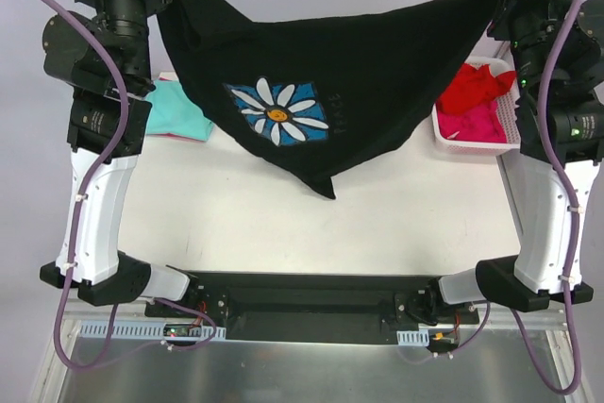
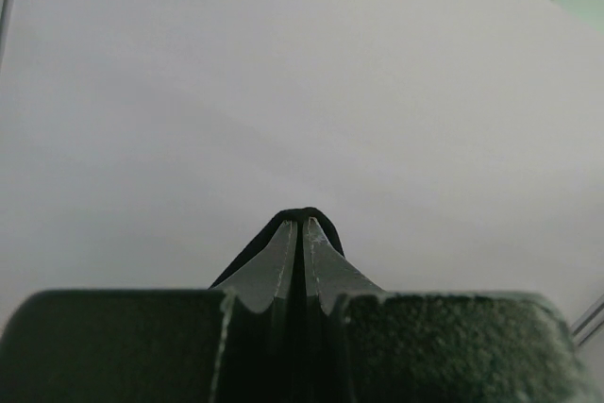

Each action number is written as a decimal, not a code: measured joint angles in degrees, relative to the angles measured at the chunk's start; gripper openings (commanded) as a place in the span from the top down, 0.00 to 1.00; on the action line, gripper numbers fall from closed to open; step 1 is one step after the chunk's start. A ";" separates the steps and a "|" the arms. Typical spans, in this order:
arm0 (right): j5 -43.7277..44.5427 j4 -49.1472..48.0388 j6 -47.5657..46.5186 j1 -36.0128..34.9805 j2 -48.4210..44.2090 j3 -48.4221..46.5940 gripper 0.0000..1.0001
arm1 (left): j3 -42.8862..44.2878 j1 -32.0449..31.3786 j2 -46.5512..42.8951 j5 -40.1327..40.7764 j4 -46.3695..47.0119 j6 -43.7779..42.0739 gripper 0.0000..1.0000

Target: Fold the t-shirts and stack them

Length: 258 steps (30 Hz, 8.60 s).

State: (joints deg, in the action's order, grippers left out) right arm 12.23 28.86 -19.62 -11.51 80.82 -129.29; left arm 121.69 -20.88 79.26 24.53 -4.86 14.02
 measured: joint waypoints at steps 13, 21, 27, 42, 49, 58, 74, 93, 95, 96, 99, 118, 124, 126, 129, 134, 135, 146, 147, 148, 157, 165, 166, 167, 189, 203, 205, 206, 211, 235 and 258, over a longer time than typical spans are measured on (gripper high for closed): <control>-11.34 -0.28 9.55 0.37 -16.83 9.62 0.99 | -18.88 0.00 -22.80 -7.56 3.37 2.19 1.00; -11.52 -7.08 10.14 0.39 -25.03 6.58 0.99 | -19.26 0.00 -30.38 -10.60 18.47 -1.27 1.00; -10.88 -10.43 9.79 0.39 -26.16 11.45 0.99 | -20.96 0.00 -26.08 -10.78 30.47 -4.68 1.00; -5.92 -22.82 2.89 0.42 -14.38 15.87 0.99 | -8.52 0.00 -0.22 -15.41 42.21 -9.94 1.00; -5.99 -25.64 2.05 0.42 -8.11 15.80 0.99 | 4.81 0.02 10.51 -20.09 42.93 -9.46 1.00; -7.52 -26.97 2.62 0.42 -10.36 10.54 0.99 | 5.40 0.02 6.88 -25.66 46.58 -6.29 1.00; -7.98 -25.29 4.70 0.44 -26.95 24.65 0.99 | -30.03 0.02 -22.75 -27.15 47.45 -4.48 1.00; -9.88 -25.94 4.72 0.46 -22.05 31.54 0.99 | -26.67 0.02 -13.70 -25.40 50.18 -7.19 1.00; -9.84 -27.58 4.02 0.46 -20.06 35.36 1.00 | -30.29 0.39 -10.10 -24.96 51.89 -7.93 1.00; -9.81 -28.22 3.78 0.46 -19.04 36.30 1.00 | -31.28 0.39 -8.15 -24.83 52.46 -8.11 1.00; -9.94 -31.04 3.02 0.90 -12.22 37.20 0.99 | -31.93 2.38 0.39 -24.57 54.60 -7.28 1.00; -17.64 -39.95 6.32 6.40 9.68 18.36 0.99 | -0.70 12.70 27.21 -29.53 57.81 8.79 1.00; -18.34 -41.62 7.10 6.56 -0.20 30.47 0.99 | -21.86 13.09 15.19 -31.63 65.77 14.60 1.00; -18.51 -42.12 7.32 6.56 -4.26 36.50 0.99 | -32.70 13.05 9.55 -31.47 68.39 15.50 1.00; -18.08 -40.96 7.67 6.56 -10.88 46.07 0.99 | -50.25 13.05 -0.33 -30.77 70.16 15.63 1.00; -17.00 -34.29 7.65 6.56 -20.65 56.35 0.99 | -71.32 13.05 -19.06 -29.55 64.89 15.61 1.00; -16.61 -32.54 7.63 6.58 -23.41 58.62 0.99 | -74.12 13.05 -23.80 -29.44 61.90 15.65 1.00; -15.96 -12.02 12.04 6.64 -38.56 59.71 0.99 | -70.42 12.98 -60.89 -28.33 25.64 17.88 1.00; -16.06 -10.93 12.68 6.64 -39.58 59.89 0.99 | -69.79 12.98 -61.46 -28.28 23.58 18.18 1.00; -16.13 -9.94 13.20 6.64 -40.52 59.84 0.99 | -69.33 12.98 -61.46 -28.26 21.81 18.23 1.00; -16.68 -5.57 14.47 6.64 -36.26 51.67 0.99 | -66.82 12.98 -44.28 -28.87 25.70 18.49 1.00; -17.07 -9.68 13.33 6.64 -20.15 40.83 0.99 | -55.21 12.98 -19.17 -30.05 37.20 18.47 1.00; -16.96 -11.28 12.81 6.64 -17.05 40.37 0.99 | -54.16 12.98 -14.82 -29.90 39.30 18.47 1.00; -16.98 -12.87 12.39 6.67 -13.55 39.80 0.99 | -53.02 12.98 -10.91 -29.81 42.29 18.43 1.00; -30.53 -41.42 17.49 8.66 5.27 5.68 0.99 | 6.93 12.63 23.08 -41.07 62.34 22.32 1.00; -32.22 -48.52 17.03 8.63 -20.26 46.69 0.99 | -55.69 12.15 -9.33 -40.35 78.53 19.52 1.00; -32.28 -45.16 17.05 8.63 -19.89 49.88 0.99 | -60.94 11.93 -9.27 -40.24 75.71 19.15 1.00; -32.39 -43.28 17.07 8.63 -19.23 50.25 1.00 | -61.61 11.82 -9.16 -40.39 74.10 18.73 1.00; -32.41 -41.05 17.38 8.63 -16.68 47.12 0.99 | -54.03 11.80 -8.92 -40.85 72.52 15.93 1.00; -26.62 -30.23 8.11 8.44 -7.50 23.10 0.99 | -33.75 11.87 -4.81 -40.17 61.00 4.63 1.00; -15.78 -26.08 -7.08 9.77 -15.43 22.88 1.00 | -34.45 11.98 -20.28 -36.98 52.57 -13.70 1.00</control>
State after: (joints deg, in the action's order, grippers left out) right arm -3.55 2.79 -26.70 -1.74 65.39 -106.41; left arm 87.24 -8.91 58.98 -12.45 47.70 0.32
